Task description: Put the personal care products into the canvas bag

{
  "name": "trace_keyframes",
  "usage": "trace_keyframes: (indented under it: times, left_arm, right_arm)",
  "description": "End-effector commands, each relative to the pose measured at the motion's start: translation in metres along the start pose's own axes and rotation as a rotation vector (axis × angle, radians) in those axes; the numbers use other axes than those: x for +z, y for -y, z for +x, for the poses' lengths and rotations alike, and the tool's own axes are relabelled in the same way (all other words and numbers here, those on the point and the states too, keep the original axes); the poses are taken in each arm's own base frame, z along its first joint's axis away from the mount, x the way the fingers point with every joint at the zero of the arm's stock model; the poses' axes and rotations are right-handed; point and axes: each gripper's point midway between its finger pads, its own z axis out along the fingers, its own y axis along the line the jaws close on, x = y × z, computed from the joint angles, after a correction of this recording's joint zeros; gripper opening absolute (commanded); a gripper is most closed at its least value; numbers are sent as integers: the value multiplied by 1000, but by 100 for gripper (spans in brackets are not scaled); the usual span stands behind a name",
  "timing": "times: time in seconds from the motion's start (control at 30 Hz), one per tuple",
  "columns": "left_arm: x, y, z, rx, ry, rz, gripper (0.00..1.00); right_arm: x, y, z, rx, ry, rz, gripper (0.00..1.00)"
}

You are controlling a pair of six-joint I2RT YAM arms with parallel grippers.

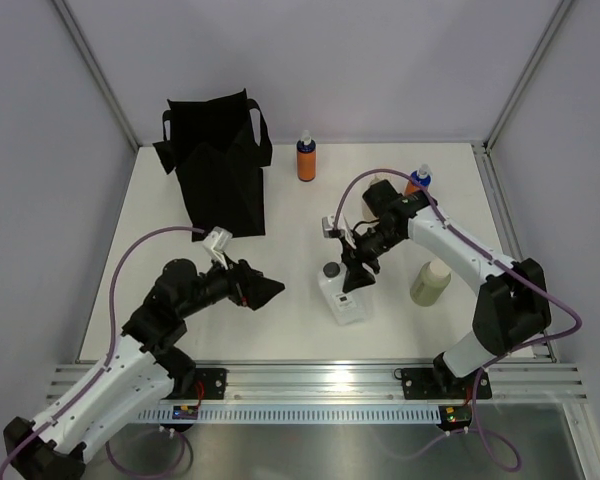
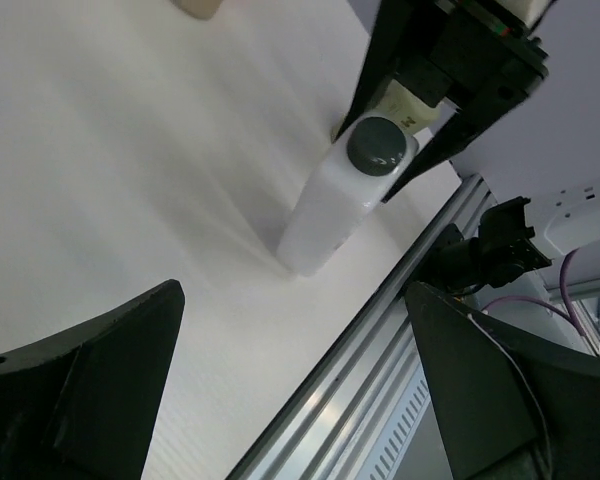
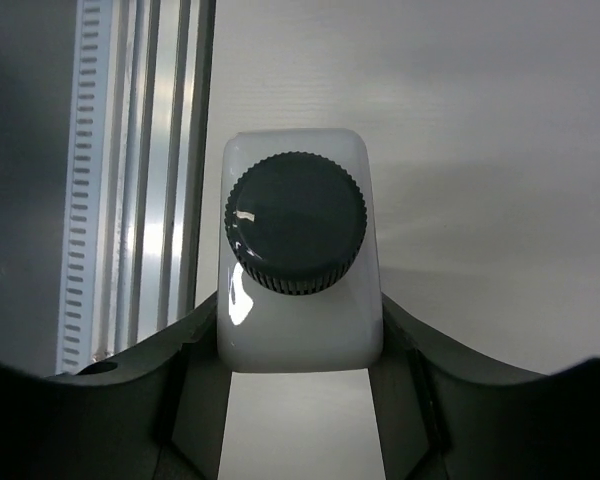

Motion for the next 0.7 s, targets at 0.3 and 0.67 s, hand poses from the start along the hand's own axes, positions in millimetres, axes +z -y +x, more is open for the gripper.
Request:
trace_keyframes:
  times: [0.3, 0.67]
  left_arm:
    - [55, 68, -11, 258, 73, 258, 99]
    - [83, 103, -18, 289, 76, 409, 84]
  right_arm:
    - [-62, -20, -138, 140, 371, 54, 0]
    - [-73, -47, -165, 158, 475, -93, 0]
